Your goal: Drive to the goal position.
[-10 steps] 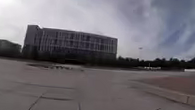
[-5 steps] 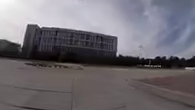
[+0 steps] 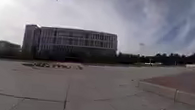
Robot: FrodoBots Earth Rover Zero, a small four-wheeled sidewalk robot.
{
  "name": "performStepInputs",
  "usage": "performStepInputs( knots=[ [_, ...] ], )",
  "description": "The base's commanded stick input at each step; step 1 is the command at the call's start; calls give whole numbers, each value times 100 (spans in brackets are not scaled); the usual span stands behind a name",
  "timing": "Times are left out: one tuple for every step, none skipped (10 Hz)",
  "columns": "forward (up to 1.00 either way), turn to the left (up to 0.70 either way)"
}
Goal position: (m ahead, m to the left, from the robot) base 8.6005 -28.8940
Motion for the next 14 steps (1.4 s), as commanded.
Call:
performStepInputs(
  knots=[
    [100, 0],
    [100, 0],
    [100, 0],
    [100, 0],
    [100, 0],
    [100, 0],
    [100, 0],
    [100, 0],
    [100, 0],
    [100, 0],
    [100, 0],
    [100, 0],
    [100, 0],
    [100, 0]
  ],
)
